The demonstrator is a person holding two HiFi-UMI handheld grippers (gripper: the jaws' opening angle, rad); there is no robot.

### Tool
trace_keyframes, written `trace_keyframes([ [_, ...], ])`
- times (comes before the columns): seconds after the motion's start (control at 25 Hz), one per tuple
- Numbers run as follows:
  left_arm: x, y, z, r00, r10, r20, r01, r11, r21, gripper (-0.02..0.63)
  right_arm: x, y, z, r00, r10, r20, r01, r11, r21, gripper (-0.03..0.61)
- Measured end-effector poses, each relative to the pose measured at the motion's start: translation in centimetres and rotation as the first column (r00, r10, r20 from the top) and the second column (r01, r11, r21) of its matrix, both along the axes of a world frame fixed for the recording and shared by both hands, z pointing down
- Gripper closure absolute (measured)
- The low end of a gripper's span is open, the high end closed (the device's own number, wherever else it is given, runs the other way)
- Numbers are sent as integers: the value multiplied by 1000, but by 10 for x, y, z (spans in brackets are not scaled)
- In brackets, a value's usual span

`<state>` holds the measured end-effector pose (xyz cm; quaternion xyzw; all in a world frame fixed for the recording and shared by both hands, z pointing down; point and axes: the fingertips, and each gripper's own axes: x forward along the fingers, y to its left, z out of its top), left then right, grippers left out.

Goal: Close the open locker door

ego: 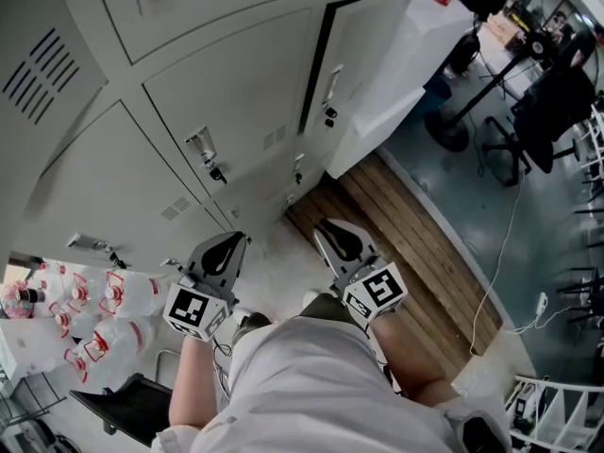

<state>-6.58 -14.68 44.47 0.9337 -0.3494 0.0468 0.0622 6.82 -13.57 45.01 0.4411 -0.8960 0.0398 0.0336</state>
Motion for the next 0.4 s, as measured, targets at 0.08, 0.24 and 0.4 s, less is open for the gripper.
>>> trace_keyframes([
  [0.08, 0, 2, 2, 1000, 1, 2, -1, 1000, 2, 613, 0, 1, 1, 1000, 0, 0, 0, 1000, 0, 531],
  [0.24, -1, 4, 3, 1000, 1, 4, -1, 1000, 3, 612, 0, 3, 2, 1000, 0, -1, 0, 1000, -4, 531],
  [0.4, -3, 3, 5, 1000, -3, -3, 3, 1000, -1, 612, 0, 3, 3, 1000, 2, -2, -2, 1000, -5, 531],
])
